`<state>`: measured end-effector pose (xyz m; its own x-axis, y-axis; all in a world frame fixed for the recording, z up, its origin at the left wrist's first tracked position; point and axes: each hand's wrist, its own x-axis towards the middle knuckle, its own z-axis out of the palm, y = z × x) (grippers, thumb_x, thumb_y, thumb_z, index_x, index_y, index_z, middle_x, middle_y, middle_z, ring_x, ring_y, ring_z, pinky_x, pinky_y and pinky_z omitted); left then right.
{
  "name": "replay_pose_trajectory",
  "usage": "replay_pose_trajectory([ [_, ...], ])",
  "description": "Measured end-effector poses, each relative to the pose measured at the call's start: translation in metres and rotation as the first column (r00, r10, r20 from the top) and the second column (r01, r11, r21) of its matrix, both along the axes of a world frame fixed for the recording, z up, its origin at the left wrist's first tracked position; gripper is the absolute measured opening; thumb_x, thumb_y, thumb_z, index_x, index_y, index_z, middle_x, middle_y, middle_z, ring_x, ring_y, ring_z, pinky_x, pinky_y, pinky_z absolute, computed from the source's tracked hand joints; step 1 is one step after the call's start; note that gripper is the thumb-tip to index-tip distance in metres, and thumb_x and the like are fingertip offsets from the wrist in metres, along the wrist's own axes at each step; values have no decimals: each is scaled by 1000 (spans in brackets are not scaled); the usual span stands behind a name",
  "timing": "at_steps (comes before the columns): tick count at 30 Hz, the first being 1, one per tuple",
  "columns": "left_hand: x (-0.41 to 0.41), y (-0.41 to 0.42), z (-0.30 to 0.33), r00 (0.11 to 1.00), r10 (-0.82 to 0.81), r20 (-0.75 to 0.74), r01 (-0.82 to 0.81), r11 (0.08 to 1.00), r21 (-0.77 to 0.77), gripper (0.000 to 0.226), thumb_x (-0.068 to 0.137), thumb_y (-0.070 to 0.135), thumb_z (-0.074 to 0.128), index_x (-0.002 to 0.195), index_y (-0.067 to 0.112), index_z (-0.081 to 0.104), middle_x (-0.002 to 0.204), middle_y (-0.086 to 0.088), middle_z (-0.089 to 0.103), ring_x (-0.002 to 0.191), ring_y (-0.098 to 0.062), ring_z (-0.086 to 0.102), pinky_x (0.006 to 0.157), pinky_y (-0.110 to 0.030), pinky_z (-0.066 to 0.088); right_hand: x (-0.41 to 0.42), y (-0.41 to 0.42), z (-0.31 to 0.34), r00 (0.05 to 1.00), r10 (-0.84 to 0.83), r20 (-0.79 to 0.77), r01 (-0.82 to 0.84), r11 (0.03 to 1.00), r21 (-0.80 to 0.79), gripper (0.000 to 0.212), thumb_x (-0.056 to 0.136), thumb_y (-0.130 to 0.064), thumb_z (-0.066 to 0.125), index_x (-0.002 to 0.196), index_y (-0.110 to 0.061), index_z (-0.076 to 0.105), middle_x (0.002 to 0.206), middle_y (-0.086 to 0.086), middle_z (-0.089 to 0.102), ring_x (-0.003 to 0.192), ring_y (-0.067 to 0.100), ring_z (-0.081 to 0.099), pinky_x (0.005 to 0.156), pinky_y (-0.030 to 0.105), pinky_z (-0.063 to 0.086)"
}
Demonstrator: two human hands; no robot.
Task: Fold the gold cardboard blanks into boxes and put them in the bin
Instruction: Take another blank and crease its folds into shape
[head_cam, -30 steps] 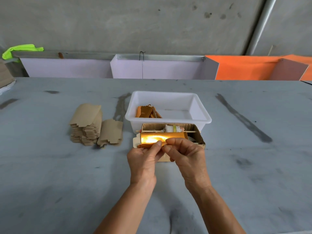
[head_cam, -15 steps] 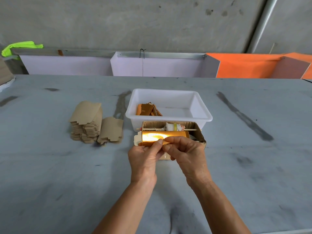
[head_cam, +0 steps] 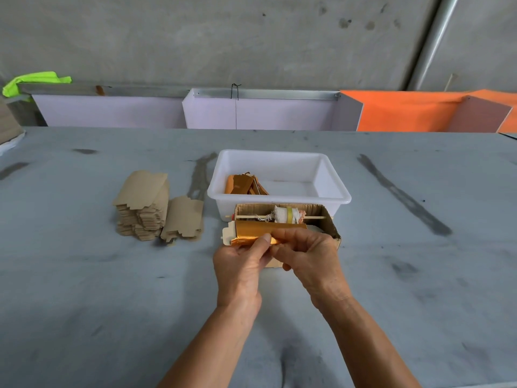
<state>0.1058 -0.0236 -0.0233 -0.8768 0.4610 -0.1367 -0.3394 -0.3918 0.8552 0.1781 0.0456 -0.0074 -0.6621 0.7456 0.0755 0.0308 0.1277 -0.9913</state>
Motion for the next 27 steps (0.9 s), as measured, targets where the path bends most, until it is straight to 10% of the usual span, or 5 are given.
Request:
replay_pose_trajectory([
  [15,-6,10,-1,945,-10,328,39,996,-82,24,77,-3,70,100,0,65,84,-16,69,59,-21,68,51,-27,57,1,-1,-2,991,-16,130,7,997,71,33,75,4,72,82,-28,67,56,-7,63,44,-1,53,48,13,44],
  [21,-4,14,-2,916,71,395,-47,996,-70,27,73,-5,71,98,-1,62,83,-17,68,57,-23,66,55,-28,57,-1,-19,-18,974,-204,98,180,960,217,52,79,-7,73,121,-28,53,69,-4,70,66,6,65,71,32,56],
  [27,2,20,3,898,102,428,-105,994,-18,36,73,4,76,106,-5,64,98,-22,70,67,-24,67,78,-37,58,-7,-42,-24,899,-396,-186,415,907,74,69,76,2,72,133,-26,45,68,-14,70,61,0,64,60,4,44],
])
